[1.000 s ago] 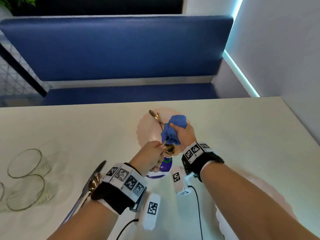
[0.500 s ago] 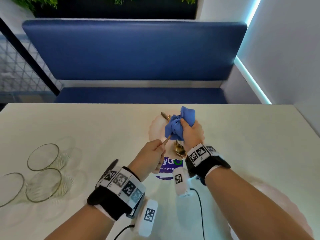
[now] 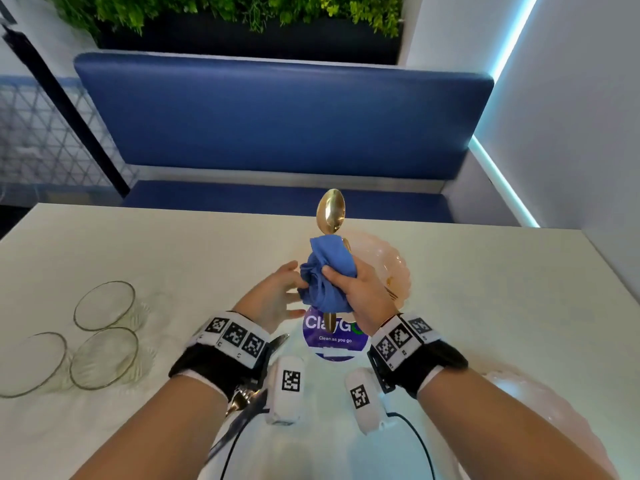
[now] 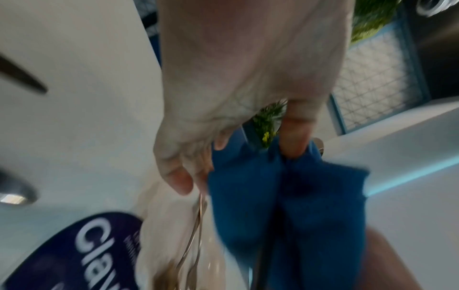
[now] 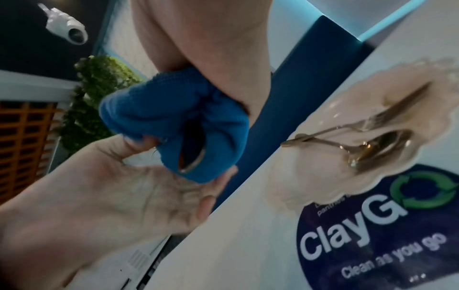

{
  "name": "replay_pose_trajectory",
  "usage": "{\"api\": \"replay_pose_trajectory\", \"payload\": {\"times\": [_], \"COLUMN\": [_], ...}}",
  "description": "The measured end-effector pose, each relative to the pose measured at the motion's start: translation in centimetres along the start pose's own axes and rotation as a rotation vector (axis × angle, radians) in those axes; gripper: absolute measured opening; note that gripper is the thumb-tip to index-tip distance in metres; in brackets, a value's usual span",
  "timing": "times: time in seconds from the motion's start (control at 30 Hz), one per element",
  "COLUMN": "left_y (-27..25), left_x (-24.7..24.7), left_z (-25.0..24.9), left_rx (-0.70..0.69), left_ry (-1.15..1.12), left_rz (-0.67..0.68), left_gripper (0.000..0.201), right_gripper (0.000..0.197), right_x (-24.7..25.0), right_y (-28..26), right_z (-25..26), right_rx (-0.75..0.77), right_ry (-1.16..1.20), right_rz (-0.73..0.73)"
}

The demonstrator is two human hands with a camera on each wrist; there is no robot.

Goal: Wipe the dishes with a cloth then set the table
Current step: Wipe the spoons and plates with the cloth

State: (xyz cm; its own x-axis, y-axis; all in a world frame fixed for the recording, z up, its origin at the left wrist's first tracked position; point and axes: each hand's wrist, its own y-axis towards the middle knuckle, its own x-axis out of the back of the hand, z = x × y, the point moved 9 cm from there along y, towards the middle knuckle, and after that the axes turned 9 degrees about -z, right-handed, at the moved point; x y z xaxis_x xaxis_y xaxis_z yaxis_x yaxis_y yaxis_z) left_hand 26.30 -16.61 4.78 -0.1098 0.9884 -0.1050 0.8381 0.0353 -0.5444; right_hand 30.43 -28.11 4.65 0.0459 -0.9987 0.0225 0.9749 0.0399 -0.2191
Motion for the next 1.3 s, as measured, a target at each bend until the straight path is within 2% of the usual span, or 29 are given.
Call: {"api": "replay_pose_trajectory", "payload": {"times": [0.03, 0.07, 0.17, 0.27, 0.37, 0.43, 0.53, 0.63, 0.67, 0.73, 0.8, 0.87, 0.93, 1.0, 1.1, 1.17, 1.3], "left_y": [0.2, 0.2, 0.8, 1.4, 1.1, 1.1, 0.4, -0.1, -0.4, -1.5, -3.1, -4.5, -5.0, -4.8, -4.6, -4.4, -4.0], "left_x": [0.8, 1.0, 0.9, 2.3, 4.5, 5.9, 7.6, 10.1, 10.9, 11.3, 9.8, 7.5, 5.5, 4.2, 3.3, 3.2, 3.8], "left_z": [-0.9, -1.6, -2.3, -0.6, 0.4, 0.9, 2.0, 3.6, 3.9, 4.2, 4.9, 7.1, 9.5, 11.6, 12.8, 13.1, 13.4], "left_rx": [-0.018, -0.048, -0.072, -0.010, 0.002, -0.021, -0.018, 0.021, 0.034, 0.040, 0.037, 0.060, 0.032, -0.024, -0.163, -0.230, -0.243], "left_ry": [-0.062, -0.078, -0.036, -0.071, -0.335, -0.423, -0.448, -0.572, -0.580, -0.433, 0.018, 0.477, 0.716, 0.861, 1.053, 1.059, 1.056], "left_rz": [-0.041, -0.057, -0.118, -0.226, -0.307, -0.324, -0.372, -0.464, -0.480, -0.459, -0.363, -0.217, -0.083, -0.010, -0.031, -0.054, -0.096], "left_gripper": [0.033, 0.028, 0.021, 0.023, 0.030, 0.035, 0.037, 0.035, 0.035, 0.032, 0.026, 0.021, 0.019, 0.020, 0.017, 0.014, 0.021], "right_gripper": [0.043, 0.030, 0.018, 0.007, 0.014, 0.023, 0.016, 0.015, 0.012, 0.020, 0.028, 0.029, 0.026, 0.027, 0.034, 0.036, 0.041], "right_x": [-0.2, -0.5, -1.8, -3.4, -4.7, -5.1, -5.3, -4.9, -4.2, -1.7, 1.2, 3.4, 5.0, 6.2, 8.7, 10.4, 13.0], "right_y": [-0.6, -1.1, -2.5, -3.5, -5.1, -6.0, -6.7, -8.1, -8.2, -7.3, -5.8, -4.7, -3.9, -3.6, -2.9, -2.3, -1.6], "right_z": [0.4, 0.7, 1.6, 0.9, -0.2, -1.0, -2.0, -3.7, -3.8, -3.2, -2.3, -1.4, -0.3, 0.7, 1.6, 2.1, 2.7], "right_rx": [0.005, 0.018, 0.061, 0.055, 0.071, 0.083, 0.070, 0.032, 0.025, 0.024, -0.051, -0.114, -0.111, -0.092, -0.082, -0.084, -0.098], "right_ry": [-0.030, -0.058, -0.098, -0.191, -0.293, -0.342, -0.447, -0.642, -0.655, -0.584, -0.401, -0.239, -0.193, -0.165, -0.100, -0.061, -0.001], "right_rz": [0.039, 0.074, 0.134, 0.187, 0.283, 0.323, 0.406, 0.585, 0.583, 0.454, 0.272, 0.152, 0.085, 0.036, -0.068, -0.135, -0.189]}}
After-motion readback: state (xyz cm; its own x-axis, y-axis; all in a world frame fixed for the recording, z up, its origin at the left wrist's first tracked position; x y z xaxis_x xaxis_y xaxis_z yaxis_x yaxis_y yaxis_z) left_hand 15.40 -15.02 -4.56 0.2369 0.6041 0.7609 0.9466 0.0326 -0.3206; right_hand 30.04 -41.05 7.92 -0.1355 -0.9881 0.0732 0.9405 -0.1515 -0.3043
